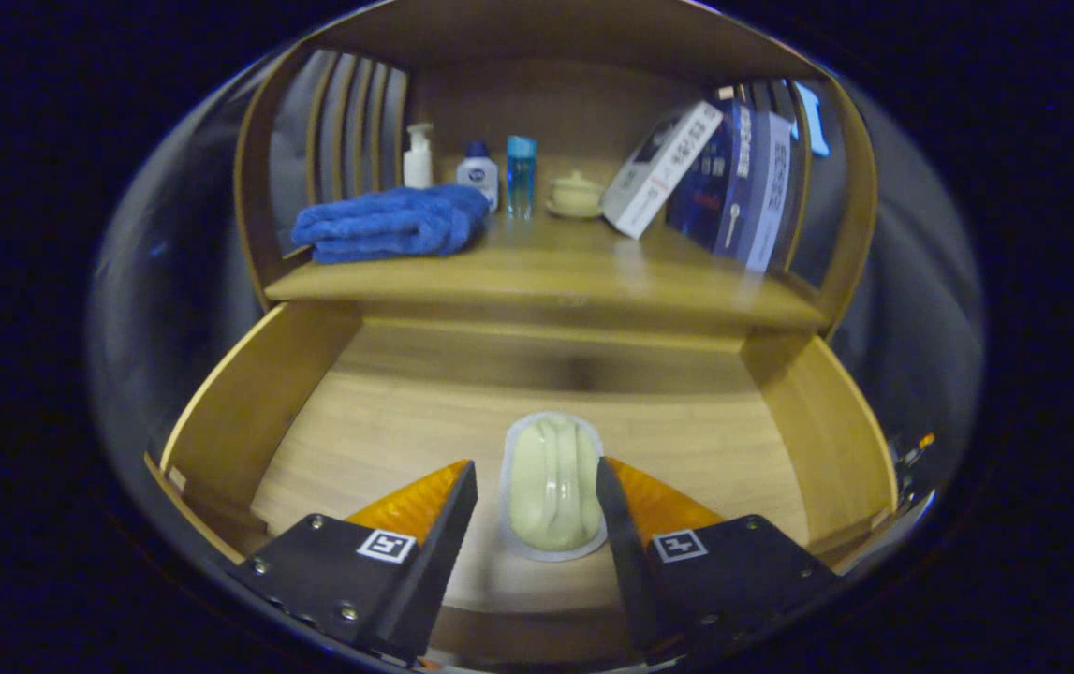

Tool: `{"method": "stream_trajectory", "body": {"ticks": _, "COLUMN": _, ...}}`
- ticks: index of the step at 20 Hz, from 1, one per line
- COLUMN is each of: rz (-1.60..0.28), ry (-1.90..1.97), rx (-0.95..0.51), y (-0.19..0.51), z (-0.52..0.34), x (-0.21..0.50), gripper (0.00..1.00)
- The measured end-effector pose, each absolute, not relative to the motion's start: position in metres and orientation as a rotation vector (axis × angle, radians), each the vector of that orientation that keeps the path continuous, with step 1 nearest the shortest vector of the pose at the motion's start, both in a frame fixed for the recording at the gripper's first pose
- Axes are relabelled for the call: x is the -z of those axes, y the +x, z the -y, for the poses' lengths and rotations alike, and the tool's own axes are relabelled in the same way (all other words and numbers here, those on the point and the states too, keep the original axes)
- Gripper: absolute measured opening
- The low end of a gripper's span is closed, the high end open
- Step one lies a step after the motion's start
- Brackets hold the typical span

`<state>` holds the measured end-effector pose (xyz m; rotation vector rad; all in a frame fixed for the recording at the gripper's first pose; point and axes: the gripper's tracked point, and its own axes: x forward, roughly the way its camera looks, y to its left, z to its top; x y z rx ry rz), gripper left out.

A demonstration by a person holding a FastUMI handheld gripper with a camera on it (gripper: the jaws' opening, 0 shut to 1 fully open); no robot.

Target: Pull open the drawer, take out the items inside it, and place them on the countertop above the cabinet.

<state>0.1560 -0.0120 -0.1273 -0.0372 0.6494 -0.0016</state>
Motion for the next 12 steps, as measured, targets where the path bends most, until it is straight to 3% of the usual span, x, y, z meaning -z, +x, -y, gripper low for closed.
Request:
{"method": "stream_trajectory", "body": {"ticks": 4, "rz": -0.723, "ry": 0.055, "rx": 0.014, "y": 0.165, "z": 0.008, "x": 0.142, "gripper": 0.49}}
{"method": "stream_trajectory", "body": {"ticks": 5, "rz": -0.744, "ry": 0.094, "rx": -0.012, "y": 0.165, "z": 0.001, "x": 0.143, "gripper": 0.44}}
{"method": "stream_trajectory", "body": {"ticks": 7, "rz": -0.812, "ry": 0.112, "rx": -0.022, "y": 0.165, "z": 0.004, "x": 0.161, "gripper": 0.45}}
{"method": "stream_trajectory", "body": {"ticks": 9, "rz": -0.796, "ry": 0.151, "rx": -0.006, "y": 0.164, "z": 0.004, "x": 0.155, "gripper": 0.17}}
{"method": "stream_trajectory", "body": {"ticks": 12, "rz": -0.731, "ry": 0.146, "rx": -0.016, "y": 0.161, "z": 0.005, "x": 0.145, "gripper": 0.17}}
